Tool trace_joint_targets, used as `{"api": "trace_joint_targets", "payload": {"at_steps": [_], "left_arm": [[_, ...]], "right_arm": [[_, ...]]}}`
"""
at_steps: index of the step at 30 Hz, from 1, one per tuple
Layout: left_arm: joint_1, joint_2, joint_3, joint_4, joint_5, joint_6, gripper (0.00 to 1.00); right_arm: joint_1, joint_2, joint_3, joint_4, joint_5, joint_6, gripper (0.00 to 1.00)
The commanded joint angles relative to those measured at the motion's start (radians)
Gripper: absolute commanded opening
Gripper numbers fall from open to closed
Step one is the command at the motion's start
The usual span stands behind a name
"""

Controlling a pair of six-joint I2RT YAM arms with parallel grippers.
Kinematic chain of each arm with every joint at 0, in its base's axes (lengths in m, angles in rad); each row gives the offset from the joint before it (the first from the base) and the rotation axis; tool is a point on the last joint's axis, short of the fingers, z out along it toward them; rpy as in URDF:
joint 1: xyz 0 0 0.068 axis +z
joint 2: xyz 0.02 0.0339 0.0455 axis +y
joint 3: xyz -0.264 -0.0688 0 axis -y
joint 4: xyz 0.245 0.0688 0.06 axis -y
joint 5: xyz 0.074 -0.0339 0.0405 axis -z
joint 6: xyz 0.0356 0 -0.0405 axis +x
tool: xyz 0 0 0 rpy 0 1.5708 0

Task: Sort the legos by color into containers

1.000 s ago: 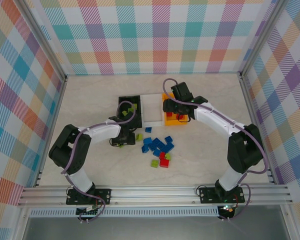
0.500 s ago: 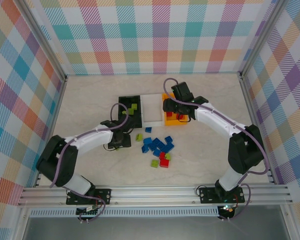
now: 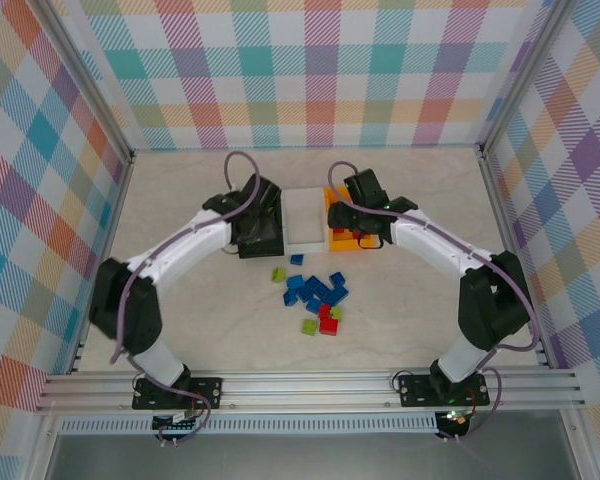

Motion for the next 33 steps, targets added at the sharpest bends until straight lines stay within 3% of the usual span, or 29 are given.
{"api": "trace_joint_targets", "payload": {"at_steps": [1, 4, 8, 12, 15, 21, 24, 28, 31, 33], "left_arm": [[0.032, 0.124, 0.123, -0.048, -0.058, 0.028, 0.59], [0.043, 0.216, 0.221, -0.071, -0.074, 0.04, 0.61], [0.054, 0.284, 0.313, -0.107, -0.07, 0.046, 0.75], [0.051, 0.236, 0.313, -0.095, -0.027, 0.03, 0.91], [0.042, 0.13, 0.258, -0.06, 0.003, 0.016, 1.0], [-0.026, -0.163, 0.05, 0.019, 0.036, -0.015, 1.0], [-0.087, -0.326, -0.109, 0.045, -0.003, -0.043, 1.0], [-0.097, -0.554, -0.327, 0.001, -0.097, -0.12, 1.0], [-0.095, -0.72, -0.477, -0.018, -0.124, -0.16, 1.0], [-0.093, -0.796, -0.529, -0.046, -0.125, -0.183, 1.0]], "right_arm": [[-0.004, -0.048, -0.027, 0.013, -0.003, 0.018, 0.68], [0.0, -0.077, -0.052, 0.012, -0.013, 0.014, 0.68], [0.016, -0.128, -0.104, 0.015, -0.048, 0.01, 0.69], [0.047, -0.175, -0.155, 0.014, -0.08, -0.004, 0.69], [0.077, -0.2, -0.184, -0.013, -0.099, -0.014, 0.69], [0.152, -0.219, -0.254, -0.042, -0.142, -0.024, 0.68], [0.239, -0.201, -0.28, -0.005, -0.202, -0.071, 0.66], [0.357, -0.125, -0.25, 0.035, -0.236, -0.076, 0.55], [0.399, -0.04, -0.196, 0.048, -0.197, -0.06, 0.55], [0.401, 0.023, -0.155, 0.038, -0.15, -0.041, 0.6]]}}
